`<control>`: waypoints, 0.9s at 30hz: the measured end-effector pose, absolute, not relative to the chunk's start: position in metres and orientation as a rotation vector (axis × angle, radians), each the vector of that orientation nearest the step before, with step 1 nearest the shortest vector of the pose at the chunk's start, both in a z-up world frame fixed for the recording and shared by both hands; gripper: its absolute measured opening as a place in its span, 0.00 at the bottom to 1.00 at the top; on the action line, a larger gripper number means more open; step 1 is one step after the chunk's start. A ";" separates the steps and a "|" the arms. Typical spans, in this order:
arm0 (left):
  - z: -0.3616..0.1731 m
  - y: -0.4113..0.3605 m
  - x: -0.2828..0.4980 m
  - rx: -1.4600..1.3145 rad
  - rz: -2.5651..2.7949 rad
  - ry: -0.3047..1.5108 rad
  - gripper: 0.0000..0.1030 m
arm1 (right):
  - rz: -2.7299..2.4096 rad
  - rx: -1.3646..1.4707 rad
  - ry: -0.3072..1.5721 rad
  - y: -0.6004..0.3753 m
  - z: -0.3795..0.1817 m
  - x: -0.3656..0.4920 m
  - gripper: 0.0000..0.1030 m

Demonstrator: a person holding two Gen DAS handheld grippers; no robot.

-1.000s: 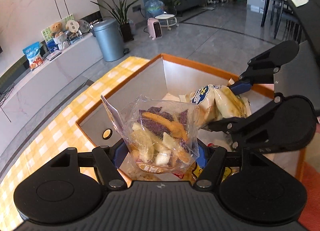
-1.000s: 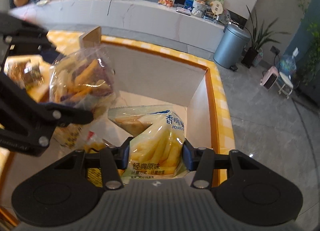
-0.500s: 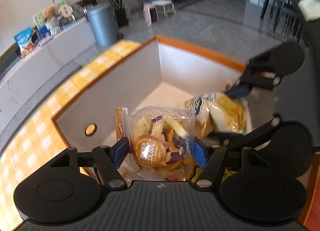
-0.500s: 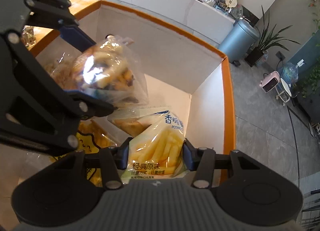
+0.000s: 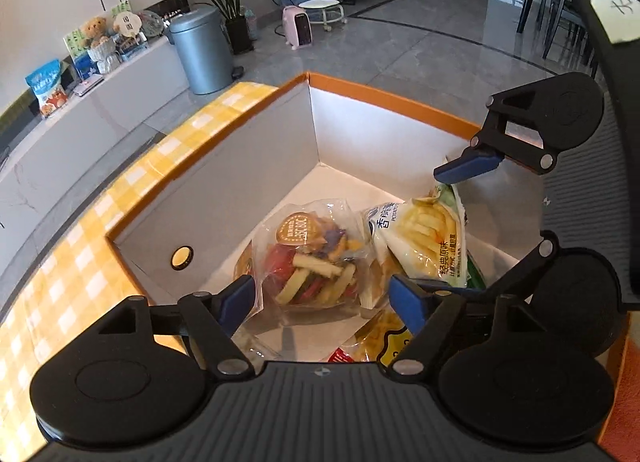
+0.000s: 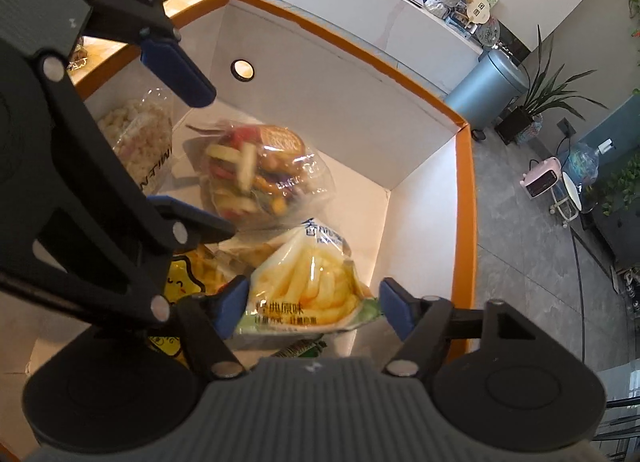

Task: Organize snacks
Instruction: 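Open both tools to drop the bags and lift out of the box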

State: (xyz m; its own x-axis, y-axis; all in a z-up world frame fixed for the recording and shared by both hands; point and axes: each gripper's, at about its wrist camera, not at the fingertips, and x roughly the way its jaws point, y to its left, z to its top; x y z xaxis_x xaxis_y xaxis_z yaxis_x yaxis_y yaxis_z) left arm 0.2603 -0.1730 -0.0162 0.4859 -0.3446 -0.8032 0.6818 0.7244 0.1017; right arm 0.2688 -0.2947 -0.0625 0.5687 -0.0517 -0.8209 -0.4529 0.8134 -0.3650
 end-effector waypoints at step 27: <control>0.050 -0.119 0.160 0.371 -0.404 0.547 0.87 | 0.047 -0.154 0.698 -0.308 -0.002 0.177 0.81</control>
